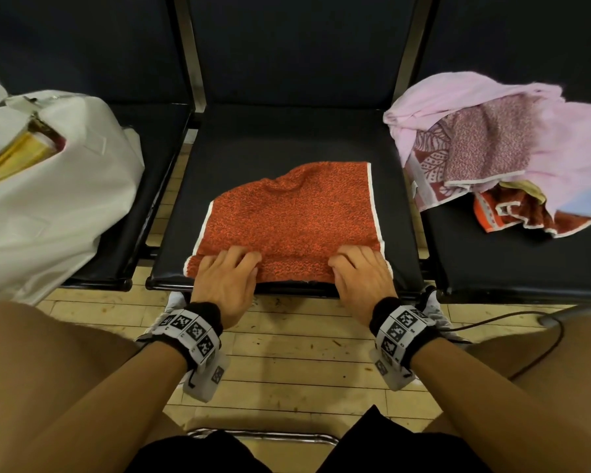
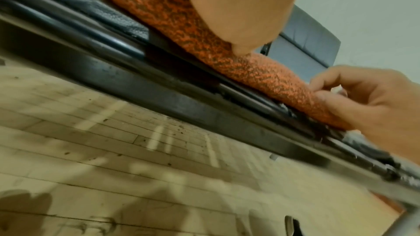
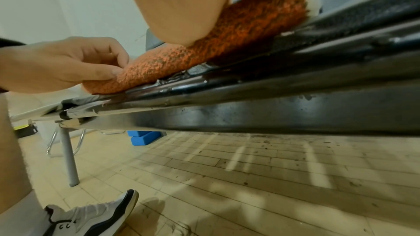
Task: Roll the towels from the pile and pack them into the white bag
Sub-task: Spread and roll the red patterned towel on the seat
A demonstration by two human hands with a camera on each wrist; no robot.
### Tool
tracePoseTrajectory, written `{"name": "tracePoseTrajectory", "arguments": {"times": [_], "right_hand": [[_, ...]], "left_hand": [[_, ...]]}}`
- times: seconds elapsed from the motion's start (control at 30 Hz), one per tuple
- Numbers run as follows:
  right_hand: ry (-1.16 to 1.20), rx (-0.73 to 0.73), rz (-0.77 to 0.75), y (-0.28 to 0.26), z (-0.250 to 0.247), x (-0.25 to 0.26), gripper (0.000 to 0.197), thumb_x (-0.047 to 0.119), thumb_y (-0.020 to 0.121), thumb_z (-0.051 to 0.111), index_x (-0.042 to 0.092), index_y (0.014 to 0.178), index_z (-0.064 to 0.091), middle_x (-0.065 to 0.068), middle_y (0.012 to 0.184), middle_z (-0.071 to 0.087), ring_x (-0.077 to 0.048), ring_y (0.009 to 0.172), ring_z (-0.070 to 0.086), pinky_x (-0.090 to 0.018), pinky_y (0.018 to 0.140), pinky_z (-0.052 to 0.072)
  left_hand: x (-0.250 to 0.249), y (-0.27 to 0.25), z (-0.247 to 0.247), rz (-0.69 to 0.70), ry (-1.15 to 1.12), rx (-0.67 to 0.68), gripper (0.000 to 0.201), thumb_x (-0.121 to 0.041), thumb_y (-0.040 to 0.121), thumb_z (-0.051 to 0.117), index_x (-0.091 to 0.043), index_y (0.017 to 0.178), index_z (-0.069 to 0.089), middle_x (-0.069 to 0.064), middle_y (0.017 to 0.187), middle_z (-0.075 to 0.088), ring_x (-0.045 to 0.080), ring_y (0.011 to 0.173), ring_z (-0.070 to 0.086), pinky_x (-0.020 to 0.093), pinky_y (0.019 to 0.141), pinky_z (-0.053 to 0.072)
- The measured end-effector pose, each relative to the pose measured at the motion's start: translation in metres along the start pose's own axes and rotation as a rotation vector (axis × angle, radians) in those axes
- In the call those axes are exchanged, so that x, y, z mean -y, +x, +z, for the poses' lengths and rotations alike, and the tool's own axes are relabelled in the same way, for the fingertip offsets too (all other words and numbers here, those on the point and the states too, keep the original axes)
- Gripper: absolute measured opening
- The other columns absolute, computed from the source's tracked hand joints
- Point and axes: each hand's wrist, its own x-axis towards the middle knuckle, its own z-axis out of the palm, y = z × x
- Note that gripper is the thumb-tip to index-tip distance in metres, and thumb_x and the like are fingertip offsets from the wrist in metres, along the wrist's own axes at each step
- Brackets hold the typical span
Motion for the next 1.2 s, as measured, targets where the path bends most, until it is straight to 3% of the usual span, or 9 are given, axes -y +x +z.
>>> {"name": "tracePoseTrajectory", "arguments": {"times": [0.07, 0.17, 0.27, 0.37, 0.5, 0.67, 0.8, 1.03, 1.2], "right_hand": [[-0.088, -0.004, -0.035, 0.0, 0.001, 0.001, 0.027, 0.006, 0.077, 0.073, 0.019, 0.101, 0.068, -0.001, 0.107, 0.063, -0.026, 0.095, 0.056, -0.039, 0.081, 0.038], [-0.097, -0.004, -0.066, 0.001, -0.003, 0.003, 0.018, 0.014, 0.081, 0.068, 0.017, 0.098, 0.071, -0.001, 0.102, 0.064, -0.027, 0.089, 0.056, -0.041, 0.076, 0.041], [-0.092, 0.059, -0.034, -0.001, -0.005, 0.005, 0.028, 0.031, 0.084, 0.062, 0.016, 0.107, 0.069, 0.0, 0.107, 0.064, -0.025, 0.095, 0.054, -0.04, 0.081, 0.042], [-0.116, 0.077, -0.005, -0.003, -0.001, 0.002, 0.033, 0.025, 0.082, 0.065, 0.017, 0.115, 0.068, 0.001, 0.111, 0.065, -0.023, 0.1, 0.053, -0.038, 0.086, 0.038], [-0.074, 0.105, 0.01, 0.001, 0.0, -0.002, 0.035, 0.022, 0.089, 0.051, 0.018, 0.121, 0.064, 0.002, 0.103, 0.067, -0.024, 0.094, 0.056, -0.039, 0.086, 0.039], [0.005, 0.162, 0.09, 0.007, -0.008, 0.004, 0.021, 0.014, 0.089, 0.054, 0.019, 0.109, 0.057, 0.0, 0.089, 0.069, -0.024, 0.082, 0.058, -0.041, 0.084, 0.041], [0.054, 0.155, 0.076, 0.009, -0.011, 0.006, 0.014, 0.013, 0.089, 0.054, 0.017, 0.101, 0.061, -0.001, 0.096, 0.063, -0.024, 0.072, 0.059, -0.038, 0.074, 0.045], [-0.047, -0.009, -0.041, 0.003, 0.001, 0.005, 0.028, 0.005, 0.08, 0.06, 0.019, 0.102, 0.068, 0.001, 0.106, 0.063, -0.024, 0.096, 0.054, -0.037, 0.08, 0.035], [-0.027, 0.009, -0.05, 0.003, 0.0, 0.007, 0.027, 0.013, 0.081, 0.056, 0.016, 0.104, 0.07, 0.001, 0.104, 0.067, -0.023, 0.098, 0.053, -0.037, 0.082, 0.037]], "left_hand": [[0.001, 0.0, 0.001, 0.012, -0.056, -0.077, 0.022, -0.032, 0.094, 0.043, -0.024, 0.103, 0.062, 0.0, 0.108, 0.057, 0.023, 0.093, 0.053, 0.041, 0.082, 0.037], [0.006, 0.004, 0.002, 0.015, -0.112, -0.16, 0.026, -0.035, 0.091, 0.049, -0.025, 0.093, 0.074, -0.005, 0.099, 0.062, 0.021, 0.094, 0.051, 0.04, 0.082, 0.032], [0.007, 0.004, 0.004, 0.019, -0.006, -0.071, 0.034, -0.043, 0.092, 0.048, -0.025, 0.103, 0.075, -0.006, 0.105, 0.067, 0.024, 0.102, 0.057, 0.044, 0.085, 0.033], [0.005, 0.0, 0.006, -0.006, 0.121, 0.06, 0.049, -0.053, 0.087, 0.046, -0.024, 0.12, 0.067, -0.005, 0.116, 0.067, 0.024, 0.115, 0.049, 0.045, 0.096, 0.027], [0.006, 0.001, 0.006, -0.025, 0.057, 0.045, 0.045, -0.047, 0.09, 0.042, -0.023, 0.119, 0.067, -0.001, 0.115, 0.061, 0.024, 0.115, 0.043, 0.044, 0.099, 0.024], [0.003, 0.007, -0.003, -0.03, 0.072, 0.081, 0.046, -0.045, 0.093, 0.032, -0.022, 0.114, 0.065, -0.003, 0.105, 0.063, 0.022, 0.102, 0.052, 0.042, 0.095, 0.032], [-0.002, 0.007, -0.007, -0.047, 0.066, 0.076, 0.043, -0.043, 0.095, 0.031, -0.022, 0.117, 0.061, -0.003, 0.102, 0.068, 0.023, 0.097, 0.055, 0.041, 0.094, 0.029], [-0.003, 0.006, -0.005, -0.08, 0.034, 0.002, 0.038, -0.034, 0.087, 0.043, -0.022, 0.119, 0.061, 0.004, 0.118, 0.055, 0.026, 0.109, 0.044, 0.048, 0.09, 0.034], [-0.007, 0.011, -0.005, -0.05, -0.05, -0.119, 0.024, -0.017, 0.081, 0.054, -0.02, 0.103, 0.064, 0.004, 0.109, 0.059, 0.025, 0.105, 0.044, 0.046, 0.091, 0.034]]}}
